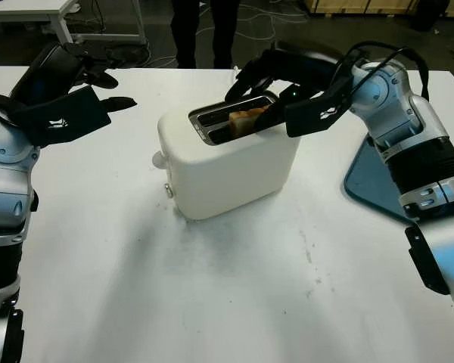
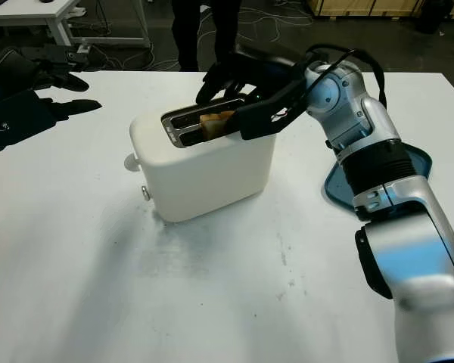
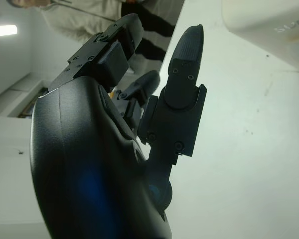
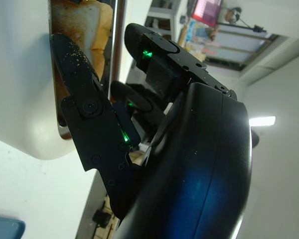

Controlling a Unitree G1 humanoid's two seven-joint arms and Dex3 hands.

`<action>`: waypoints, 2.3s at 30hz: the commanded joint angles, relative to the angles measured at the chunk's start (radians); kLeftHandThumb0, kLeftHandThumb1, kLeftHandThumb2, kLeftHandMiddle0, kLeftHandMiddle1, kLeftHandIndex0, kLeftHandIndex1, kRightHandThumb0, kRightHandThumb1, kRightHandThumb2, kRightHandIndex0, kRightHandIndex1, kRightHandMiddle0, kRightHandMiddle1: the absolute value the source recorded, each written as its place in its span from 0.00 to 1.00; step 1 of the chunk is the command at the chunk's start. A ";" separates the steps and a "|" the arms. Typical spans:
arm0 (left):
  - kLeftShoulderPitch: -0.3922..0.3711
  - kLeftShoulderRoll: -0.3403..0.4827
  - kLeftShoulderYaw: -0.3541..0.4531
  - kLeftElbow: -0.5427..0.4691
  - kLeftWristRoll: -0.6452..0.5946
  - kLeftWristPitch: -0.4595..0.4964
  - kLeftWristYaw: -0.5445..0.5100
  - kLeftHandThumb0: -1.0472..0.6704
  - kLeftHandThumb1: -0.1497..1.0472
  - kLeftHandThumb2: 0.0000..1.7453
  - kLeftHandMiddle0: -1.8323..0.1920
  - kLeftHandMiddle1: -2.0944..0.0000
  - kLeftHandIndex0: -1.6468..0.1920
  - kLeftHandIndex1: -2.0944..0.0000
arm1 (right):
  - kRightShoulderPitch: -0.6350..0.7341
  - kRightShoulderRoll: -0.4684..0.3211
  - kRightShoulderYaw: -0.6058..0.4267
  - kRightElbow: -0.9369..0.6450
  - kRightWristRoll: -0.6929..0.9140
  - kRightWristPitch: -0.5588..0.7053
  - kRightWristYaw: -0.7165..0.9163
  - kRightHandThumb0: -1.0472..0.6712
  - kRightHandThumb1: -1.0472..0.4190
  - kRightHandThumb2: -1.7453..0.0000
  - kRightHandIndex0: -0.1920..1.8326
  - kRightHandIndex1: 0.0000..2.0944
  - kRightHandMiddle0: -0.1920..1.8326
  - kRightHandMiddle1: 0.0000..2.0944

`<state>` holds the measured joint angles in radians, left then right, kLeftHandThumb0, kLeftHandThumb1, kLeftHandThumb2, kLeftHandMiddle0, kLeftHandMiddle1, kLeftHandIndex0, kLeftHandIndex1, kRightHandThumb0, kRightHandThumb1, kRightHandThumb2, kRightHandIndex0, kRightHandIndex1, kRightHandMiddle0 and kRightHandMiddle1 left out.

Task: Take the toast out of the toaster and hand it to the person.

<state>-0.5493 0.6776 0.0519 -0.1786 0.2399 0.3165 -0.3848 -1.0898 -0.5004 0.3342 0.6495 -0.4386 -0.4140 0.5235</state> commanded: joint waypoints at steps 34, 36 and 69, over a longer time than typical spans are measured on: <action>0.007 0.004 0.003 -0.015 -0.002 0.014 -0.008 0.40 0.86 0.00 0.65 0.71 0.54 0.97 | -0.007 -0.112 0.224 0.021 -0.499 -0.204 -0.504 0.29 0.09 0.71 0.60 0.82 0.47 0.65; 0.006 0.002 0.003 -0.016 -0.002 0.019 -0.009 0.40 0.85 0.00 0.65 0.71 0.54 0.98 | -0.014 -0.113 0.210 0.030 -0.490 -0.207 -0.540 0.32 0.09 0.70 0.62 0.83 0.47 0.79; 0.007 0.006 0.000 -0.025 -0.001 0.043 -0.014 0.41 0.86 0.00 0.65 0.72 0.54 0.98 | -0.187 -0.004 -0.169 0.441 0.088 -0.147 -0.303 0.37 0.09 0.76 0.55 0.83 0.39 0.83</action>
<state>-0.5488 0.6776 0.0520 -0.1984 0.2376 0.3507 -0.3922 -1.2462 -0.5095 0.1906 1.0722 -0.3847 -0.5812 0.2080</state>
